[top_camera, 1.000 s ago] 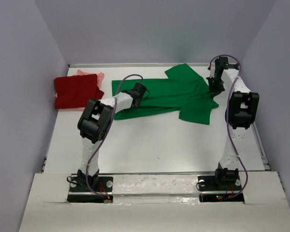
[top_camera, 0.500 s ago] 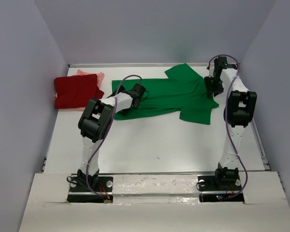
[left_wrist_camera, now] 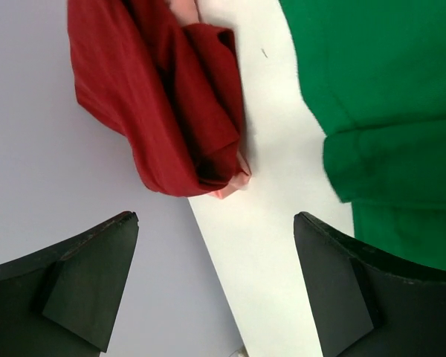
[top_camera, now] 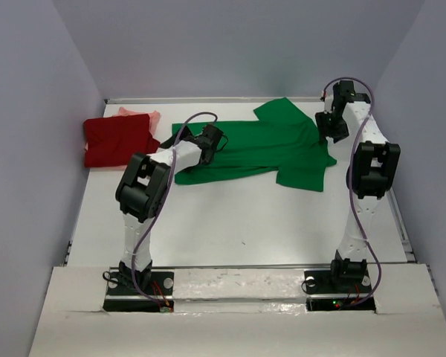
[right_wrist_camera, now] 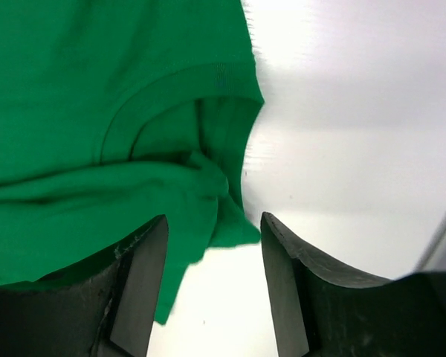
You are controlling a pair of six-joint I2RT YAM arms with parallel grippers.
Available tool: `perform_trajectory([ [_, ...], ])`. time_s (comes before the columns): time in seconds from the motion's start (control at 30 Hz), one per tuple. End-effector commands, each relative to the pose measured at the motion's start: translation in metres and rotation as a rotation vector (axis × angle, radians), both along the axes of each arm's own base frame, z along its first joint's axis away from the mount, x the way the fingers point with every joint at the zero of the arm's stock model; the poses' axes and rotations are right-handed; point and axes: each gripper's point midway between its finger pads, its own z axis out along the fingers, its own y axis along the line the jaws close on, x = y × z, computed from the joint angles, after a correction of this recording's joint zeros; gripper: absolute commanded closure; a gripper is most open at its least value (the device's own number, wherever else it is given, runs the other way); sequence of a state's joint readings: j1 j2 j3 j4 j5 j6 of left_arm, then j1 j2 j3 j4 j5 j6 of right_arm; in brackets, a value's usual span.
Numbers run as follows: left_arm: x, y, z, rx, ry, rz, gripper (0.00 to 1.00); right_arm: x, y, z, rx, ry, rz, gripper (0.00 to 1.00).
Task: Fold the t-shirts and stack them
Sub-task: Fold the flattened tshirt in 1/3 of the way
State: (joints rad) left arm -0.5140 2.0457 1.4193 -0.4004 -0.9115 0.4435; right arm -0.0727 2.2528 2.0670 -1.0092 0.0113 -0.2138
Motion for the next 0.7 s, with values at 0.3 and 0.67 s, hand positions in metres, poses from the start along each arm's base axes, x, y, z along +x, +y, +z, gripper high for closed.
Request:
perform_trajectory([
  [0.3, -0.031, 0.015, 0.08, -0.38, -0.122, -0.033, 0.01, -0.066, -0.002, 0.057, -0.039, -0.047, 0.081, 0.41],
  [0.67, -0.07, 0.052, 0.082, -0.487, -0.139, 0.023, 0.01, -0.053, 0.009, 0.002, 0.051, 0.13, 0.063, 0.48],
])
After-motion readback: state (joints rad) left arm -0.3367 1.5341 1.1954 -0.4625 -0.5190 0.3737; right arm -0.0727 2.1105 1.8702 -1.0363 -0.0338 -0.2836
